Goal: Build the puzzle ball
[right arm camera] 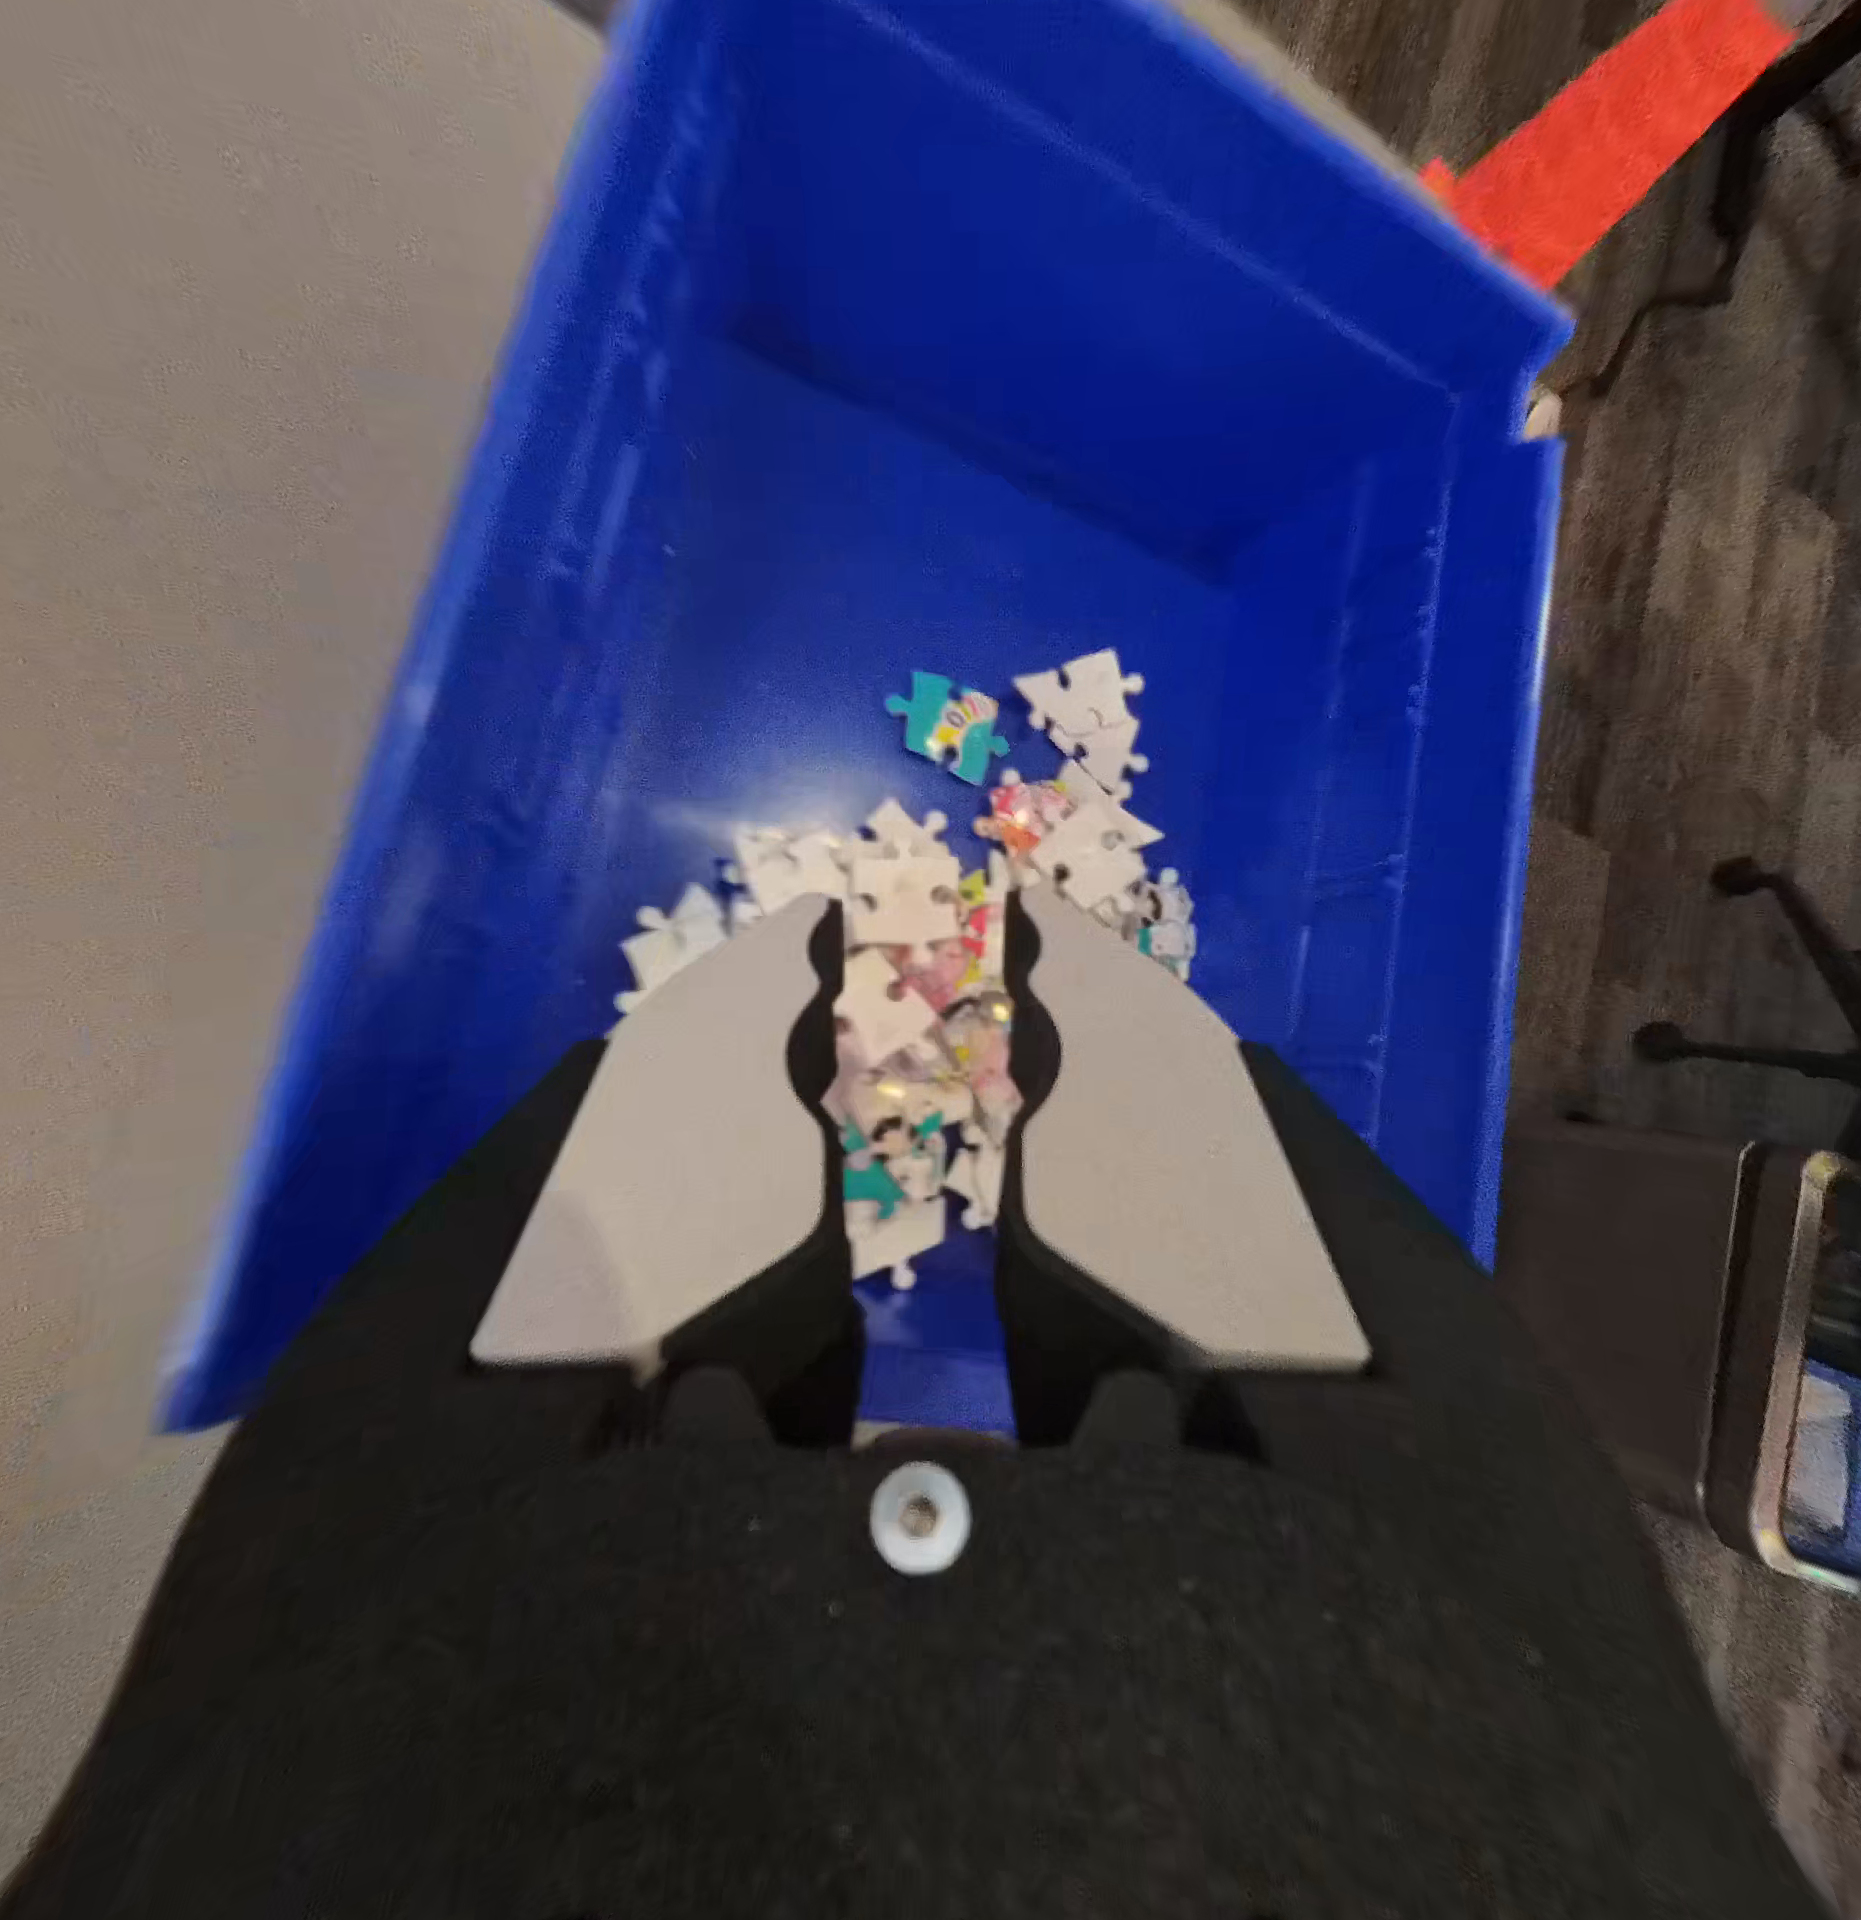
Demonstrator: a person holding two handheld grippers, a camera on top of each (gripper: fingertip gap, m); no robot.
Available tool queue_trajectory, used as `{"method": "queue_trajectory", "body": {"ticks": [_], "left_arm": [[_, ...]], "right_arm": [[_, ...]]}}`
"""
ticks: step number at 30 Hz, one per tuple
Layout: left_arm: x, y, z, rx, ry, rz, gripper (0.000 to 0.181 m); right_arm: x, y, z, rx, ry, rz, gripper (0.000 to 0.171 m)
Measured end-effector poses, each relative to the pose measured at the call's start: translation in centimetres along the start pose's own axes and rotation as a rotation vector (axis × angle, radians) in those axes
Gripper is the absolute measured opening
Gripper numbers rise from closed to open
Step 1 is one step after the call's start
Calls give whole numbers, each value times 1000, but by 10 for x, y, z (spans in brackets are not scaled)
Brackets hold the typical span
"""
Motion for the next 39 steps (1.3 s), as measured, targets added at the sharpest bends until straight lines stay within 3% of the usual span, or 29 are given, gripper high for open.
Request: {"method": "queue_trajectory", "body": {"ticks": [4, 6, 10, 14, 18, 20, 21, 27, 30, 39], "left_arm": [[2, 4, 1, 7, 26, -20, 10], [1, 3, 2, 16, 32, -36, 0], [-3, 4, 7, 33, 65, -38, 0], [-17, 6, 6, 17, 136, -2, 0], [-23, -4, 10, 27, 143, -52, 1], [-15, -9, 14, 51, 87, -65, 38], [-10, -10, 15, 62, 65, -45, 43], [-2, -12, 14, 20, 90, 69, 44], [-1, -11, 13, 7, 94, 101, 21], [-4, -8, 14, 74, 122, 21, 7]], "right_arm": [[-76, -92, -3, -9, 297, -141, 20], [-99, -156, 9, -3, 374, -382, 16], [-94, -266, 40, 18, 256, -921, 15], [-85, -311, 43, -215, 208, -1010, 17], [-78, -330, 37, -358, 219, -925, 26], [-77, -333, 34, -359, 206, -921, 25], [-79, -333, 34, -357, 215, -922, 25], [-85, -320, 40, -233, 250, -972, 19], [-80, -317, 42, -169, 211, -1008, 18], [-76, -328, 43, -210, 177, -1033, 16]]}}
Point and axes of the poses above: each gripper's, where its closed fingertips meet, x out along the fingers, z out of its underside, y = z × x across the jaws, the point moved 10 cm from there along -x, back along the fingers, and after that the axes turned 1 degree about x, right-handed, at the moved point
